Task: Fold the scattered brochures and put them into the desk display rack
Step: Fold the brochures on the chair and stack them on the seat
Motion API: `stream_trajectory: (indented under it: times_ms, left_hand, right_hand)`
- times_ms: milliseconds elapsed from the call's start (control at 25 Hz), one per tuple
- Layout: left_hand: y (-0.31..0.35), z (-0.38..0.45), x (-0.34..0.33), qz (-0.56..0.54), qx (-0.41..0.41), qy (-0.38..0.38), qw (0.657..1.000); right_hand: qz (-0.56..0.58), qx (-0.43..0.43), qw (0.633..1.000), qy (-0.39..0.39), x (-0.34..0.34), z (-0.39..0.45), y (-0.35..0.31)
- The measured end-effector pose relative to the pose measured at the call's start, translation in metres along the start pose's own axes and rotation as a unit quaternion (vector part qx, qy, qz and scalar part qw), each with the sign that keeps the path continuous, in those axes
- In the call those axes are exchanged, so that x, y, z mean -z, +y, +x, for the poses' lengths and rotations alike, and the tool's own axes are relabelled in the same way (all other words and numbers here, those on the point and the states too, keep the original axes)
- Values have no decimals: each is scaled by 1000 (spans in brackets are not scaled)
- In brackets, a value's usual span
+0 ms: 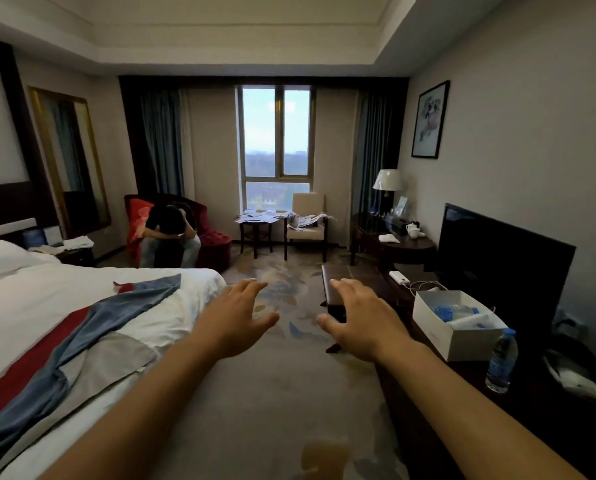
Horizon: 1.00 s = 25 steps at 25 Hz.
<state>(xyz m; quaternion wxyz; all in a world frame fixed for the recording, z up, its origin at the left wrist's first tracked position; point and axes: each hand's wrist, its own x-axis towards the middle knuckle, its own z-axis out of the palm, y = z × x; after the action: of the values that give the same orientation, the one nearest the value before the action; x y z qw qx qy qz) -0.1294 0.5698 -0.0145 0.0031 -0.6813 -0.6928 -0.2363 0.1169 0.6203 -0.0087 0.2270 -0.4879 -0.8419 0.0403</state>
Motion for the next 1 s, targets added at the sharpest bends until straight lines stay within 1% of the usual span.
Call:
stream_trajectory:
  times_ms: [120,240,360,520,720,880,1000]
  left_hand:
    - [-36,99,-15,-5,-16,-2,1000]
    - [-58,178,-24,-22,-20,4,1000]
    - [-83,265,-45,-14,-33,10,999]
    - [-116,386,-96,-9,-35,6,999]
    - [-146,558,-148,3,-25,-38,999]
    - [-174,676,-158,7,-18,-15,1000]
    - [-203,764,-175,2,-20,-4,1000]
  right_hand:
    - [-6,-12,1000,7,-20,91,14]
    - [-13,-22,1000,5,-32,167,32]
    - [-14,-22,1000,13,-55,252,59]
    - [-7,-13,1000,7,-105,367,115]
    - [2,-24,1000,-7,-152,536,195]
    - [3,-24,1000,3,-171,658,236]
    - [-5,-18,1000,1,-199,745,260]
